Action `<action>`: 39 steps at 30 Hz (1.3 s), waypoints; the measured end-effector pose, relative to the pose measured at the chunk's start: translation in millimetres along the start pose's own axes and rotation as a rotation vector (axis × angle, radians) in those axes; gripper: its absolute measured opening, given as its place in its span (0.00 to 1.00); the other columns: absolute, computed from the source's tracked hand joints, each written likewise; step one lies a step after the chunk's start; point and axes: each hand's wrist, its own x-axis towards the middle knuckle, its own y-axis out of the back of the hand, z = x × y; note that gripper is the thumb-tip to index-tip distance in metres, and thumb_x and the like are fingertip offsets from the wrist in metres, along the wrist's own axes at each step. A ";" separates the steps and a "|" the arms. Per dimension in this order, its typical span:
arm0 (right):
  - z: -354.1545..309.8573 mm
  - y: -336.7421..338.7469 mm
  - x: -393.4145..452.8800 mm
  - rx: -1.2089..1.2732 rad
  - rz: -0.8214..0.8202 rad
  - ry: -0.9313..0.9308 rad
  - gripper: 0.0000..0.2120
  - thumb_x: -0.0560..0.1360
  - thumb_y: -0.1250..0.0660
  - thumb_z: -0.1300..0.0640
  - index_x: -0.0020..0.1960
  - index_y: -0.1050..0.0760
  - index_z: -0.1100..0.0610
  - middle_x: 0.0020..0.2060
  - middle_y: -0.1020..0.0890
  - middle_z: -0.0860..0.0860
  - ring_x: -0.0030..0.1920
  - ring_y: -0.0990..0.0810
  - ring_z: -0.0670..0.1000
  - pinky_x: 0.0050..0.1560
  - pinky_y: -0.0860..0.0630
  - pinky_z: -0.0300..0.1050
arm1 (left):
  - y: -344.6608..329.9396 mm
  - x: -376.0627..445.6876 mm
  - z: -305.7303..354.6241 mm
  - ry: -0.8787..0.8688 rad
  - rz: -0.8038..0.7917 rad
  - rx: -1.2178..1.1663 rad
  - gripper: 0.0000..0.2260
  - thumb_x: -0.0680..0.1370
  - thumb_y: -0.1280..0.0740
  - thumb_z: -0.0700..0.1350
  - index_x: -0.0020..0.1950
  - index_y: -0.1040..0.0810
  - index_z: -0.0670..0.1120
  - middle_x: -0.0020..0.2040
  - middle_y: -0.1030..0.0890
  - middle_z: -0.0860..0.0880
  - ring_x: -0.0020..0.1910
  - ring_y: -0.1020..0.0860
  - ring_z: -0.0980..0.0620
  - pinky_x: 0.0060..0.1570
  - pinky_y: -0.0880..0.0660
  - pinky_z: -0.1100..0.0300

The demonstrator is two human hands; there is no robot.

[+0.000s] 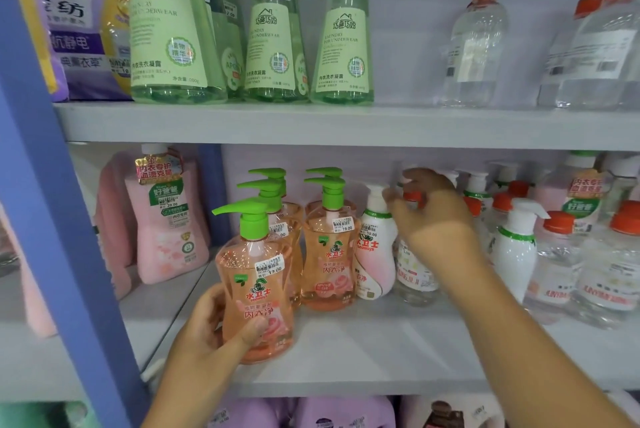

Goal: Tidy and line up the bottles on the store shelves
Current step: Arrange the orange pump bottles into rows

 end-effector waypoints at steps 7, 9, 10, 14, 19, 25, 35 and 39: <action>-14.3 -6.8 33.8 -0.293 -0.458 -0.082 0.18 0.79 0.34 0.48 0.66 0.28 0.53 0.51 0.17 0.52 0.38 0.15 0.52 0.38 0.19 0.45 | -0.3 0.6 -1.2 -0.010 0.004 0.004 0.23 0.67 0.25 0.37 0.59 0.22 0.52 0.53 0.13 0.54 0.48 0.15 0.57 0.42 0.20 0.68; -13.1 -2.8 30.1 -0.350 -0.403 -0.086 0.14 0.79 0.35 0.47 0.61 0.27 0.53 0.51 0.20 0.52 0.41 0.19 0.53 0.35 0.24 0.44 | -0.7 0.9 -0.5 -0.007 0.003 0.003 0.22 0.69 0.26 0.33 0.59 0.23 0.51 0.52 0.13 0.54 0.47 0.14 0.57 0.41 0.20 0.68; -13.8 1.7 27.9 -0.377 -0.378 -0.093 0.13 0.80 0.36 0.46 0.60 0.28 0.52 0.50 0.21 0.52 0.41 0.21 0.53 0.34 0.27 0.43 | -1.2 0.5 -0.1 -0.009 0.004 0.002 0.21 0.70 0.26 0.33 0.58 0.22 0.51 0.52 0.13 0.54 0.47 0.14 0.57 0.41 0.20 0.68; -12.8 29.0 15.0 -0.457 -0.307 -0.094 0.18 0.79 0.35 0.41 0.62 0.26 0.52 0.49 0.20 0.52 0.43 0.24 0.55 0.41 0.28 0.45 | -1.1 -0.6 0.1 -0.011 0.014 0.005 0.21 0.69 0.25 0.38 0.59 0.23 0.53 0.53 0.13 0.56 0.50 0.15 0.58 0.44 0.19 0.64; -1.0 56.3 -9.6 -0.401 -0.200 -0.091 0.09 0.76 0.31 0.43 0.47 0.26 0.47 0.39 0.21 0.48 0.40 0.23 0.53 0.38 0.31 0.44 | -3.1 -1.3 3.4 0.002 0.007 0.005 0.23 0.68 0.25 0.39 0.61 0.23 0.51 0.53 0.13 0.55 0.50 0.15 0.57 0.45 0.19 0.65; 4.8 64.9 -21.1 -0.468 -0.165 -0.101 0.15 0.76 0.32 0.41 0.56 0.24 0.49 0.43 0.20 0.46 0.44 0.22 0.52 0.41 0.31 0.45 | -4.0 -1.9 5.8 0.010 0.018 0.023 0.25 0.65 0.23 0.42 0.61 0.23 0.52 0.53 0.13 0.55 0.51 0.15 0.57 0.46 0.19 0.62; -26.6 -16.5 -68.4 0.394 -0.027 0.115 0.17 0.75 0.28 0.59 0.55 0.26 0.39 0.52 0.22 0.44 0.49 0.21 0.42 0.51 0.21 0.43 | -4.6 1.5 -1.2 -0.041 0.096 0.208 0.30 0.63 0.18 0.61 0.62 0.20 0.59 0.59 0.17 0.49 0.52 0.17 0.61 0.51 0.21 0.59; 3.4 -63.5 -79.0 0.373 -0.070 -0.093 0.27 0.73 0.24 0.51 0.68 0.29 0.41 0.64 0.23 0.42 0.64 0.23 0.45 0.66 0.25 0.51 | -4.0 5.5 -4.0 -0.033 0.113 0.237 0.26 0.67 0.18 0.54 0.63 0.21 0.58 0.60 0.18 0.51 0.52 0.19 0.66 0.50 0.23 0.62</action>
